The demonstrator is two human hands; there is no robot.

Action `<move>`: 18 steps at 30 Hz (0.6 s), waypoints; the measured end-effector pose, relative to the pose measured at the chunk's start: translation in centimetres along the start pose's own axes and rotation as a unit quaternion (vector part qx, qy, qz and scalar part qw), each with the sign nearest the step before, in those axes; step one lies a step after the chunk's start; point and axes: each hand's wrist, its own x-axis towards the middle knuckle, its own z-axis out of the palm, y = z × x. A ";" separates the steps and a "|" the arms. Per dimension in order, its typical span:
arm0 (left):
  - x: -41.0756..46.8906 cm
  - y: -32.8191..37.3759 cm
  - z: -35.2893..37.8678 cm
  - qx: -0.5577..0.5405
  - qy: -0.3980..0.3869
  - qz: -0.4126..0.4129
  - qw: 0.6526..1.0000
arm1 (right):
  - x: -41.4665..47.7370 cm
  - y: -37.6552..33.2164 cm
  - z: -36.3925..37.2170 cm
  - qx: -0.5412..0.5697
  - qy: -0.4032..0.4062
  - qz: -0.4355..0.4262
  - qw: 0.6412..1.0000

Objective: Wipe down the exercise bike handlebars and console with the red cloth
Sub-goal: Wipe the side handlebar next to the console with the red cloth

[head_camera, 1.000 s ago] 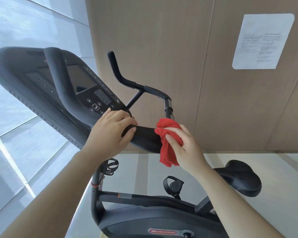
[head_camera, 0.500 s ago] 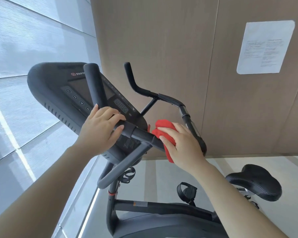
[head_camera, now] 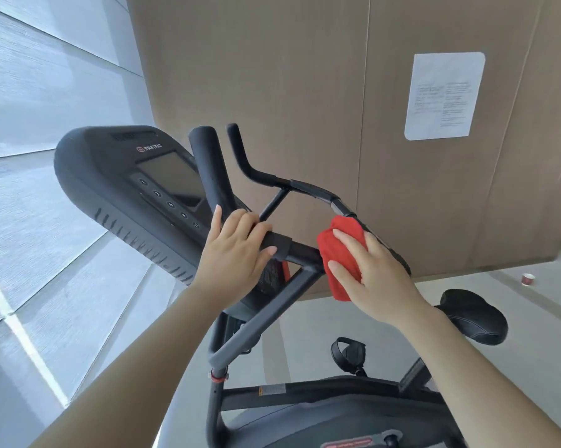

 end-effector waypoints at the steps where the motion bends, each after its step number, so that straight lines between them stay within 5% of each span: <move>1: 0.0 -0.1 0.1 0.002 -0.002 0.006 1.000 | -0.2 -0.3 0.1 -0.012 -0.001 -0.004 1.000; 18: 0.9 -3.2 -0.3 0.030 0.050 0.072 0.996 | 3.1 -4.2 1.1 -0.025 -0.035 -0.078 0.996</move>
